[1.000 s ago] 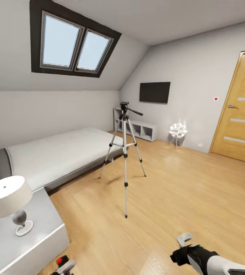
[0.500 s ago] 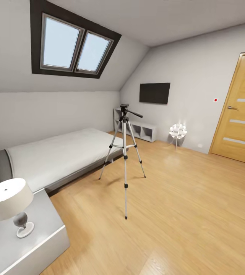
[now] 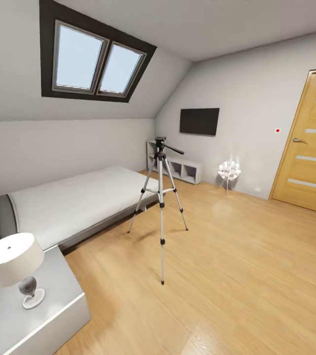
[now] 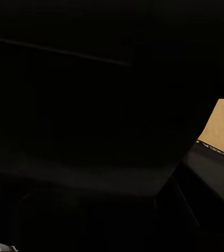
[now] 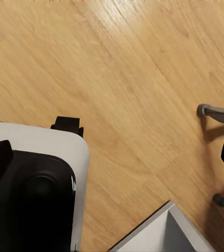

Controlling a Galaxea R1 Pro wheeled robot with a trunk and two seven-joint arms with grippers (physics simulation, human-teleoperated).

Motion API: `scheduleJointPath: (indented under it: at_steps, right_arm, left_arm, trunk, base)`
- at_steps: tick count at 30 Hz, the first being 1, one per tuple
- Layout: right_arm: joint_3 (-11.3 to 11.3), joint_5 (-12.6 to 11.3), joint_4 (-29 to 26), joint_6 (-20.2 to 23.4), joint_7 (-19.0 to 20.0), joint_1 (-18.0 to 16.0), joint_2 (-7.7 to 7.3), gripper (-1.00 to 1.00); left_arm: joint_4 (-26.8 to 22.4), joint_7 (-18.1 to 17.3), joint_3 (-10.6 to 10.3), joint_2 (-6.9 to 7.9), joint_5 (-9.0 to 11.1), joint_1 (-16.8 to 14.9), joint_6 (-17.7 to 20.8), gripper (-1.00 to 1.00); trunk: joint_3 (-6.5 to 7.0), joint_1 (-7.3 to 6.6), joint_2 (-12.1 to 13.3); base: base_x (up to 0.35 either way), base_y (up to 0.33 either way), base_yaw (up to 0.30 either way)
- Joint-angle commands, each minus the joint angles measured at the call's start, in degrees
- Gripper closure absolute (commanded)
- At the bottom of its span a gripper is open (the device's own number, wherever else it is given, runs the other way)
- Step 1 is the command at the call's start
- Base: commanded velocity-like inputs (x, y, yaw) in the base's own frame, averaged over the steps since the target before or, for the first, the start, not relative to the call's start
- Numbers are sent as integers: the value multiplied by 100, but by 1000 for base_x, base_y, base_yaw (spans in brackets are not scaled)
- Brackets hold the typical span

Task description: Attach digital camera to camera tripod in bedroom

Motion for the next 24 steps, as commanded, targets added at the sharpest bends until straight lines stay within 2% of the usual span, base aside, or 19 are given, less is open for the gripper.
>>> scheduleJointPath:
  at_steps: [1, 24]
  right_arm:
    - [-15, 47, 18, -35, -1, -8, -2, -100]
    - [-6, 68, 18, -38, -1, -8, -2, -100]
  left_arm:
    - [0, 2, 28, -1, -6, -4, 15, 100]
    - [0, 2, 29, 13, -6, -4, 25, 100]
  trunk:
    - [12, -23, 37]
    - [425, -528, 960]
  base:
    - [0, 0, 0]
    - [0, 0, 0]
